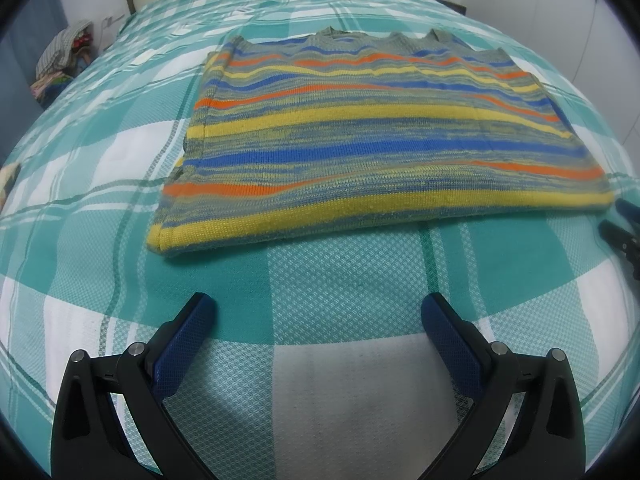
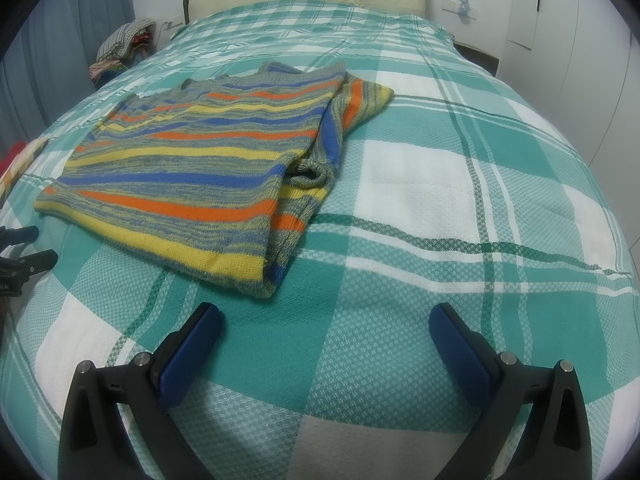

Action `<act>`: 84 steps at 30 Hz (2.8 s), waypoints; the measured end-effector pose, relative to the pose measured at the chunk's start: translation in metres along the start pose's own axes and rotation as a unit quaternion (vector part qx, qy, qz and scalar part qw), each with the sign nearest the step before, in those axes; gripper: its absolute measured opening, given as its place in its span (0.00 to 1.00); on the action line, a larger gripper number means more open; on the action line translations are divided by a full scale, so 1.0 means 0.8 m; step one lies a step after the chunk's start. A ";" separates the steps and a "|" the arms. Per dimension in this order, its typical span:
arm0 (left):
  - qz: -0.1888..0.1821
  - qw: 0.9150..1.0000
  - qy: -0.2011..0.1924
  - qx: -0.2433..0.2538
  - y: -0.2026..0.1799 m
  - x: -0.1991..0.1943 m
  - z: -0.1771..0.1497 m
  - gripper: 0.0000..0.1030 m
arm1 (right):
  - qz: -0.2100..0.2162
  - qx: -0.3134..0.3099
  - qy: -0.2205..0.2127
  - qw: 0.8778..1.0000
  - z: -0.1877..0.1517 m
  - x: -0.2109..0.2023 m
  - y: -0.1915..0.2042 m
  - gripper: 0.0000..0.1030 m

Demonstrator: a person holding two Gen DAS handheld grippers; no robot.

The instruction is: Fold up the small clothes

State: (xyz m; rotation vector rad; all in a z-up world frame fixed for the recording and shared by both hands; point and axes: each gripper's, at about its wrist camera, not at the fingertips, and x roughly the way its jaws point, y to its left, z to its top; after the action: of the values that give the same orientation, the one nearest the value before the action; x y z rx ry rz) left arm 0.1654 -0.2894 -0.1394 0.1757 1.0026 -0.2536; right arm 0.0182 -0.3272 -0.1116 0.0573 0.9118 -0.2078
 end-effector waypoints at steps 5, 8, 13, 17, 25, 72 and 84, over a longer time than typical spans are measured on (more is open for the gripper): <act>-0.001 0.997 -0.012 0.073 -0.048 -0.033 0.015 0.98 | 0.045 -0.004 0.040 0.998 0.027 -0.015 -0.014 0.97; -0.045 0.985 -0.060 0.155 -0.109 -0.060 0.016 0.98 | 0.154 0.084 0.007 0.984 0.074 -0.026 -0.057 0.96; -0.111 0.956 -0.055 0.264 -0.211 -0.016 0.050 0.83 | 0.208 0.121 0.069 0.968 0.154 0.055 -0.103 0.81; -0.110 0.953 -0.091 0.268 -0.255 0.013 0.081 0.84 | 0.256 0.182 0.105 0.944 0.196 0.124 -0.132 0.71; -0.159 0.957 -0.118 0.213 -0.236 0.008 0.115 0.07 | 0.259 0.116 0.096 0.954 0.241 0.142 -0.082 0.11; -0.095 0.988 -0.034 -0.119 0.295 0.035 0.180 0.76 | 0.269 -0.101 -0.018 0.958 0.244 0.049 0.206 0.43; -0.092 0.991 -0.016 -0.101 0.338 0.032 0.142 0.65 | 0.245 -0.093 -0.007 0.965 0.229 0.076 0.213 0.38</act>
State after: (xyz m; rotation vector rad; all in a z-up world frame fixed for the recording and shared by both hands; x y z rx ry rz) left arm 0.3488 -0.0638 -0.0934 -0.1047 1.0072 -0.3205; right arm 0.2313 -0.1953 -0.0541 0.1051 0.8734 0.3382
